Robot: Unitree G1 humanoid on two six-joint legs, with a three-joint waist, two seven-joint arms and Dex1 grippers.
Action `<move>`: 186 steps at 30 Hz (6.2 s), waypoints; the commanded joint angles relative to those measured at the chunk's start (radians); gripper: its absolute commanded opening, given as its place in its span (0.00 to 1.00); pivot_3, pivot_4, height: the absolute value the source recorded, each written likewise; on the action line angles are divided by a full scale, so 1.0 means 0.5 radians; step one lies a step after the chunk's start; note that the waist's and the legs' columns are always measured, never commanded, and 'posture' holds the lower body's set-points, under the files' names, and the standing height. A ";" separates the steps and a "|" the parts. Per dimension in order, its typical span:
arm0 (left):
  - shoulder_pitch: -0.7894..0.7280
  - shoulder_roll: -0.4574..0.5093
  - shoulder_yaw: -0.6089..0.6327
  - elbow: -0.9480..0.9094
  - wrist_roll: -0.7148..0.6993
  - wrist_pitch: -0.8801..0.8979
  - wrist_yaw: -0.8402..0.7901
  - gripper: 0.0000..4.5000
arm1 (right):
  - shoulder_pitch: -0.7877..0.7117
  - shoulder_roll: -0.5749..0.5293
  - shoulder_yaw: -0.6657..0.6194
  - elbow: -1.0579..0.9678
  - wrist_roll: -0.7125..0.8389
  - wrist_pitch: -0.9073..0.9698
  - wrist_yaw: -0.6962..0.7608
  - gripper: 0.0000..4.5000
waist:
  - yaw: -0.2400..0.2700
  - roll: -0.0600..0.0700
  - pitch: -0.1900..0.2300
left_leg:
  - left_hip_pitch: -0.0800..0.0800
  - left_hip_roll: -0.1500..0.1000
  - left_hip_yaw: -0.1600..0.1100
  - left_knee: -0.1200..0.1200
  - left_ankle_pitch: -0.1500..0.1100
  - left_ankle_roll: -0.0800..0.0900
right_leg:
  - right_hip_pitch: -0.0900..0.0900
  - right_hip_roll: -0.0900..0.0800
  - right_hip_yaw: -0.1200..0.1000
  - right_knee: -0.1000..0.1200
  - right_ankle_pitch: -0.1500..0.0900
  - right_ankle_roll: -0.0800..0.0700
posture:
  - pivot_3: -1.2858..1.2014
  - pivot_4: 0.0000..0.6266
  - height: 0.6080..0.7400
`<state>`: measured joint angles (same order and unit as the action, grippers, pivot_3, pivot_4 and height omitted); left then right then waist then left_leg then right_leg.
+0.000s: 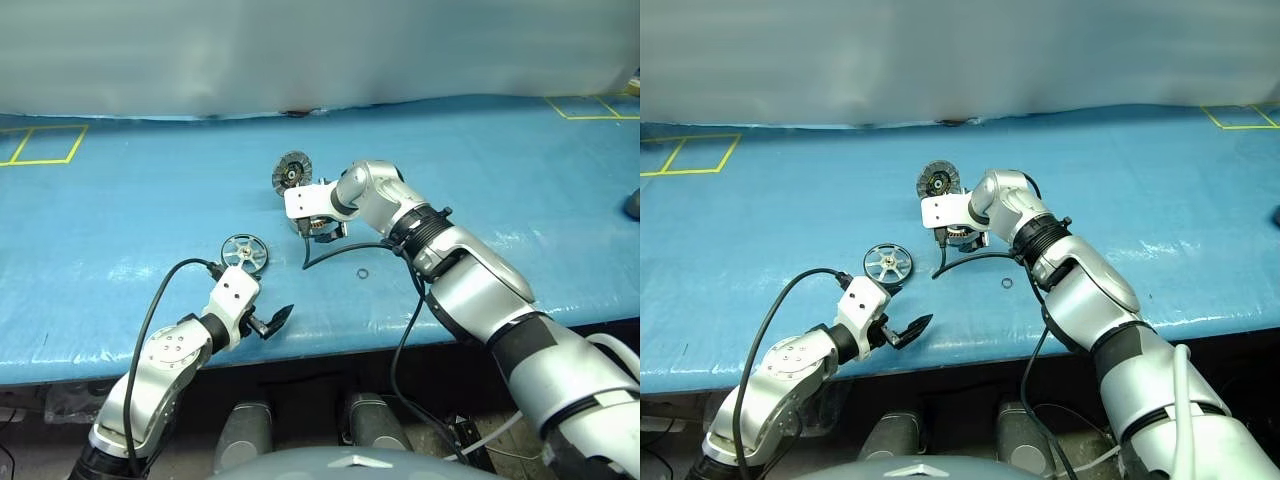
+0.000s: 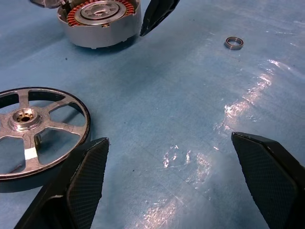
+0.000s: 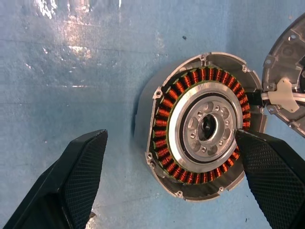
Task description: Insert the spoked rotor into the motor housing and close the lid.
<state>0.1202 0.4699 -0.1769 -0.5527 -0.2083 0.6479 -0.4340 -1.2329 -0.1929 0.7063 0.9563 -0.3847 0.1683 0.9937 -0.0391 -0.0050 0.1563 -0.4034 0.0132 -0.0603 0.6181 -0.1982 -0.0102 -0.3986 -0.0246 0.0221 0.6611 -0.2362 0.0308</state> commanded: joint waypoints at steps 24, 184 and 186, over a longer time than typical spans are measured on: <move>0.080 -0.046 0.017 -0.119 0.021 -0.053 0.062 1.00 | -0.084 0.102 -0.167 0.350 -0.162 -0.164 -0.056 0.96 | 0.001 0.001 0.000 | 0.006 0.000 0.001 -0.007 0.000 0.000 | 0.002 0.000 0.000 0.000 -0.002 -0.003 | 0.52 0.24 1.00; 0.194 -0.256 0.165 0.411 0.059 -0.966 -0.135 1.00 | 2.289 0.258 -0.913 -2.831 0.532 1.323 -1.741 0.15 | 0.006 -0.004 -0.003 | -0.012 0.015 0.004 -0.007 -0.002 -0.015 | -0.019 0.006 -0.005 0.000 -0.018 0.001 | 0.52 0.24 1.00; 0.198 -0.256 0.167 0.406 0.059 -0.966 -0.133 1.00 | 2.201 0.253 -0.917 -2.840 0.536 1.384 -1.737 0.15 | 0.006 -0.004 -0.003 | -0.012 0.015 0.003 -0.007 -0.002 -0.015 | -0.019 0.007 -0.005 0.000 -0.018 0.001 | 0.52 0.24 1.00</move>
<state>0.2202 0.3414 -0.1041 -0.3153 -0.1693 0.1719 -0.5022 -0.1112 -0.0689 0.2483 -0.4193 -0.1176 0.8426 0.1226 -0.0359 -0.0068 0.1546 -0.4096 0.0206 -0.0586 0.6146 -0.1990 -0.0175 -0.4079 -0.0211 0.0196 0.6612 -0.2450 0.0313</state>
